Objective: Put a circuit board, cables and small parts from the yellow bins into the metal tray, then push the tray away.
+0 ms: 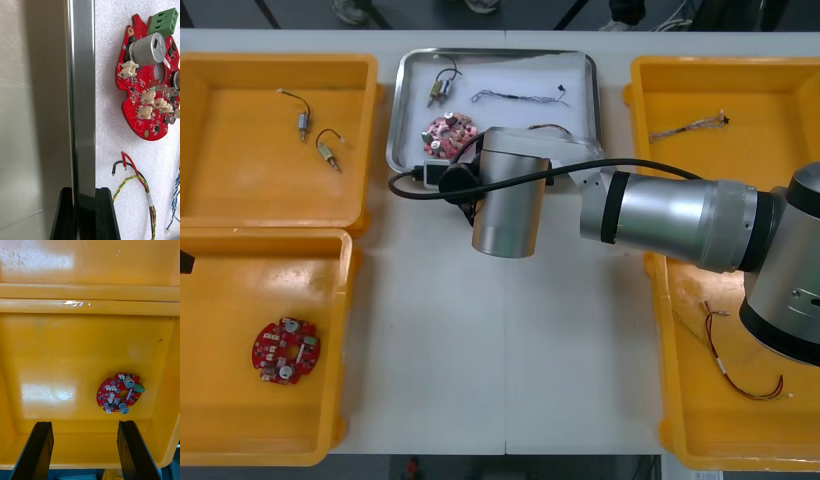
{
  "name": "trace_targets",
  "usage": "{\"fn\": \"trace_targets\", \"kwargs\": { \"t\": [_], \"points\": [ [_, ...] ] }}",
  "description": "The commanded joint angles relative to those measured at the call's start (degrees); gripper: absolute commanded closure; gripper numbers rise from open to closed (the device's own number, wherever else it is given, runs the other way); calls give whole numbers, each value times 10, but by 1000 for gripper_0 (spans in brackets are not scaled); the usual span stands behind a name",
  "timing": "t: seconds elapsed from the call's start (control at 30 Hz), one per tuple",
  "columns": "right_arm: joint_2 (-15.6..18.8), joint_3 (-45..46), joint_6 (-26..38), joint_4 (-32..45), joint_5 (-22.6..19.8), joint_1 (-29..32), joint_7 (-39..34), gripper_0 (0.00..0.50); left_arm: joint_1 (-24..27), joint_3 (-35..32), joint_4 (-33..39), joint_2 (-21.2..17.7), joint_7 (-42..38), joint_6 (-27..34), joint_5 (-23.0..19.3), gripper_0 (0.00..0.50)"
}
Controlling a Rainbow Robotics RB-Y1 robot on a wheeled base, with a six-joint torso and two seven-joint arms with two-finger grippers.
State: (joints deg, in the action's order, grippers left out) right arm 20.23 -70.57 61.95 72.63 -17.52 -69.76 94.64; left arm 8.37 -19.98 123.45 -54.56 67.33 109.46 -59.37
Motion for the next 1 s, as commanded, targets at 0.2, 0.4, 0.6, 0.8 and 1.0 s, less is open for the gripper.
{"fn": "trace_targets", "kwargs": {
  "t": [0.2, 0.4, 0.6, 0.8, 1.0],
  "points": [
    [-26, 1, -88, -79, 9, -46, 29, 500, -9, -17, 13, -10, 44, -5, 5, 0],
    [-35, 10, -111, -109, 12, -50, 35, 426, -9, -17, 13, -10, 44, -5, 5, 0],
    [-35, 16, -109, -108, 1, -49, 35, 0, -9, -17, 13, -10, 44, -5, 5, 0],
    [-35, 64, -41, -73, -48, -48, 46, 0, -9, -17, 13, -10, 44, -5, 5, 0],
    [-35, 144, 53, 2, -59, -7, 46, 0, -9, -17, 13, -10, 44, -5, 5, 0]
  ]
}}
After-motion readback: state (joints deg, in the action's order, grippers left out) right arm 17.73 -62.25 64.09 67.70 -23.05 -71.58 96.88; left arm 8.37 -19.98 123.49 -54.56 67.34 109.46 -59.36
